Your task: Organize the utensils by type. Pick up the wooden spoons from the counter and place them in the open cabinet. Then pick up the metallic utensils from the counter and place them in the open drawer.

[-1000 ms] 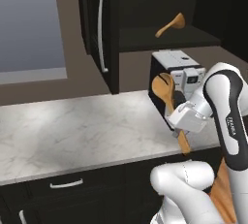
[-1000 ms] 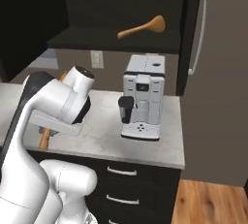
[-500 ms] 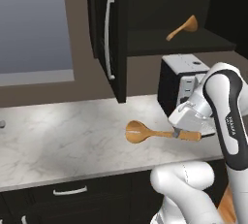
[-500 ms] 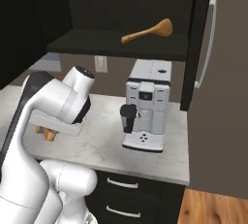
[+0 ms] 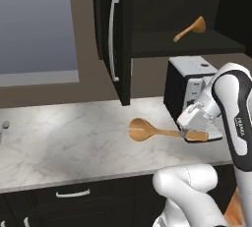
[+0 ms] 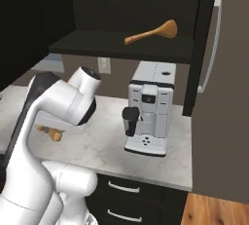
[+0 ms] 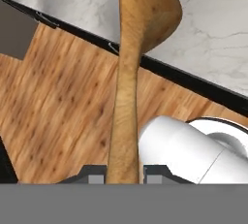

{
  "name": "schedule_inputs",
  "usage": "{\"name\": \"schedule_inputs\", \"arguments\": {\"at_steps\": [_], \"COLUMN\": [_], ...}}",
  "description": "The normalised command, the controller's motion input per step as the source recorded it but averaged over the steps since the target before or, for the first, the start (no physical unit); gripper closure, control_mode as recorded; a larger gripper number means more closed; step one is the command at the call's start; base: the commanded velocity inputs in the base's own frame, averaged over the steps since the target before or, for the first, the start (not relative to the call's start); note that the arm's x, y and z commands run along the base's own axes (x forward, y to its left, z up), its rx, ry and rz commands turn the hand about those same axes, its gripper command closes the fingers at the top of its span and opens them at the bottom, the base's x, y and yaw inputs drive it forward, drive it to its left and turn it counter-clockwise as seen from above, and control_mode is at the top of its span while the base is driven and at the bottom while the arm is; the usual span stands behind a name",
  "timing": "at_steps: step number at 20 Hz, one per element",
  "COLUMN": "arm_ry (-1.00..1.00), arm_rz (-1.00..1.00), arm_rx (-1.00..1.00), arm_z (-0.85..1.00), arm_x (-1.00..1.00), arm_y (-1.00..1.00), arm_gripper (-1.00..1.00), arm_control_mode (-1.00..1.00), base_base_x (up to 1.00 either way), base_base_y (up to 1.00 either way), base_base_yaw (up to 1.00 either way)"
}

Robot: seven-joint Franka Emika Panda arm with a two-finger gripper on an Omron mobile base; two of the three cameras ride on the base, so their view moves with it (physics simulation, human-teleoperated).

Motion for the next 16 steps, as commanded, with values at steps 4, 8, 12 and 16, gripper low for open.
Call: {"name": "schedule_inputs", "arguments": {"at_steps": [4, 8, 12, 16], "arm_ry": [-0.18, -0.24, -0.24, -0.09], "arm_rz": [0.03, -0.01, -0.19, -0.24], "arm_rx": [0.13, 0.15, 0.19, 0.22], "arm_z": [0.26, 0.51, 0.72, 0.89], "arm_x": [0.00, 0.01, 0.00, -0.02], "arm_y": [-0.42, -0.09, -0.03, -0.08], "arm_gripper": [1.00, 1.00, 1.00, 1.00], "arm_control_mode": [-1.00, -1.00, -1.00, -1.00], "base_base_x": [0.00, 0.00, 0.00, 0.00], "base_base_y": [0.00, 0.00, 0.00, 0.00], "base_base_yaw": [0.00, 0.00, 0.00, 0.00]}}
